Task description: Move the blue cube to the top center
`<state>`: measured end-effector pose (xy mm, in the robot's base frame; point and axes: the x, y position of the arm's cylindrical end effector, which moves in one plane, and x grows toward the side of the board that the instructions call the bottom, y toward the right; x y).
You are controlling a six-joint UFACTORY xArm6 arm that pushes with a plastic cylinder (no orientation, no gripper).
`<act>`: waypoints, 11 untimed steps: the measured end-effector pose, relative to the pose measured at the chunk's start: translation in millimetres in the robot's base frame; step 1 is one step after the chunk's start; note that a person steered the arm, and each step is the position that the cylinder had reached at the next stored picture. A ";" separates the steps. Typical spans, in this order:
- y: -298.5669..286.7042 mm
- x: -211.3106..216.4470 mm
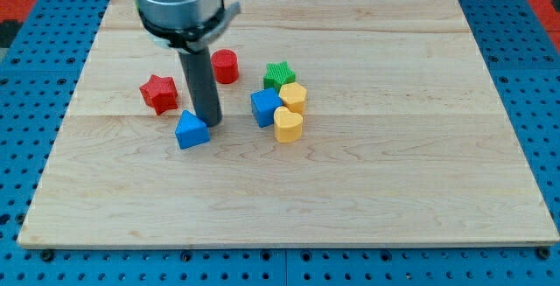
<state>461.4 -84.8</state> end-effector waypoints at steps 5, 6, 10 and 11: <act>40.0 5.0; 68.3 -21.7; 150.5 -163.1; 184.3 -182.6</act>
<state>278.8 99.5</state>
